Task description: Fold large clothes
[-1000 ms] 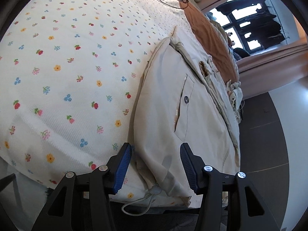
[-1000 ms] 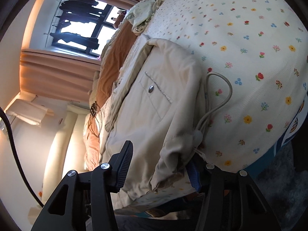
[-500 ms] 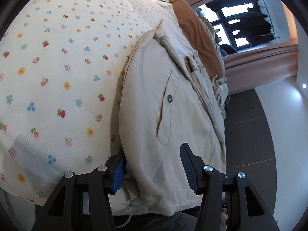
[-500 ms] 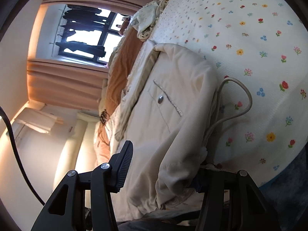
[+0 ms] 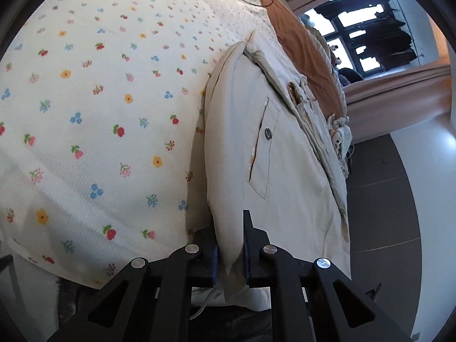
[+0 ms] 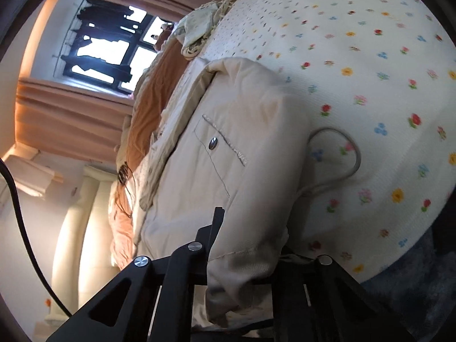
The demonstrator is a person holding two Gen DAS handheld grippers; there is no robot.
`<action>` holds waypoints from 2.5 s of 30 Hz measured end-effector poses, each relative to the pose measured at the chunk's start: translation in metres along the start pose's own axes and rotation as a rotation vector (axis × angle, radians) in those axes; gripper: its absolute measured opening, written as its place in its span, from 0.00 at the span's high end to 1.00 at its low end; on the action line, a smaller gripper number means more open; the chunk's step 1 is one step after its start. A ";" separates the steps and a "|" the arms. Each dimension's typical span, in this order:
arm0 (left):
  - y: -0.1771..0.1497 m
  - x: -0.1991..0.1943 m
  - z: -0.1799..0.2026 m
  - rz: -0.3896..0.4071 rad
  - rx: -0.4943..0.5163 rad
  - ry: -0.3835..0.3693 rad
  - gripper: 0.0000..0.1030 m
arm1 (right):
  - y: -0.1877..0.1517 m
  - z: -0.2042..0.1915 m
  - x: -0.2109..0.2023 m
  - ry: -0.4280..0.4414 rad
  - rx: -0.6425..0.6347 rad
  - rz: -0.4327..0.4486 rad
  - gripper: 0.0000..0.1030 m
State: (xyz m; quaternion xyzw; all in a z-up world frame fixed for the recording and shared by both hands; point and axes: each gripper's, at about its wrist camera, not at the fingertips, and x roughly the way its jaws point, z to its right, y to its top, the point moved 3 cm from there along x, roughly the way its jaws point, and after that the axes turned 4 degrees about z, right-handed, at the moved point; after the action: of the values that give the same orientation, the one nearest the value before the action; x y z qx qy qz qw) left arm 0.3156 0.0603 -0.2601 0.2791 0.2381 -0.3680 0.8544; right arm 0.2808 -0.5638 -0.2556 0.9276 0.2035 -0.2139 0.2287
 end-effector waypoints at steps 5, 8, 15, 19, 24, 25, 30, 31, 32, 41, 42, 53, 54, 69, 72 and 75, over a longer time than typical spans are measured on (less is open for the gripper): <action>0.006 -0.032 0.025 0.073 0.037 -0.029 0.91 | 0.004 -0.021 -0.026 0.044 -0.042 0.042 0.95; 0.010 -0.053 0.037 0.108 0.047 -0.055 0.91 | 0.007 -0.038 -0.042 0.074 -0.065 0.065 0.95; 0.006 -0.103 0.061 0.167 0.065 -0.112 0.92 | 0.001 -0.070 -0.079 0.142 -0.108 0.084 0.95; -0.003 -0.134 0.072 0.199 0.075 -0.156 0.92 | -0.004 -0.089 -0.104 0.177 -0.141 0.098 0.95; -0.009 -0.175 0.087 0.247 0.072 -0.190 0.92 | -0.008 -0.109 -0.138 0.226 -0.175 0.119 0.95; -0.011 -0.185 0.090 0.260 0.075 -0.202 0.92 | -0.010 -0.114 -0.146 0.237 -0.183 0.125 0.95; -0.024 -0.231 0.106 0.317 0.102 -0.254 0.92 | -0.019 -0.130 -0.180 0.285 -0.218 0.150 0.95; -0.027 -0.241 0.109 0.327 0.107 -0.263 0.92 | -0.021 -0.133 -0.188 0.296 -0.224 0.155 0.95; -0.030 -0.250 0.112 0.336 0.110 -0.272 0.92 | -0.022 -0.136 -0.194 0.305 -0.229 0.159 0.95; -0.040 -0.298 0.125 0.393 0.139 -0.323 0.92 | -0.031 -0.155 -0.233 0.374 -0.244 0.194 0.95; -0.041 -0.301 0.126 0.399 0.141 -0.327 0.92 | -0.031 -0.157 -0.235 0.384 -0.245 0.197 0.95; -0.023 -0.295 0.132 0.408 0.149 -0.332 0.92 | -0.026 -0.167 -0.228 0.416 -0.245 0.199 0.95; -0.020 -0.292 0.132 0.405 0.147 -0.333 0.92 | -0.024 -0.167 -0.222 0.408 -0.244 0.198 0.95; 0.073 -0.209 0.173 0.394 0.157 -0.296 0.91 | 0.042 -0.184 -0.127 0.343 -0.189 0.205 0.95; 0.093 -0.186 0.176 0.377 0.149 -0.274 0.91 | 0.053 -0.188 -0.104 0.320 -0.179 0.215 0.95; 0.108 -0.161 0.173 0.358 0.129 -0.249 0.91 | 0.061 -0.186 -0.080 0.301 -0.161 0.226 0.95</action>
State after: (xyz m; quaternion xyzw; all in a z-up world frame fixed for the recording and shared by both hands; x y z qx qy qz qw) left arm 0.3339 0.0893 -0.0027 0.3235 0.0533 -0.2565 0.9092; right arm 0.3005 -0.5405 -0.0465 0.9448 0.1465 -0.0288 0.2915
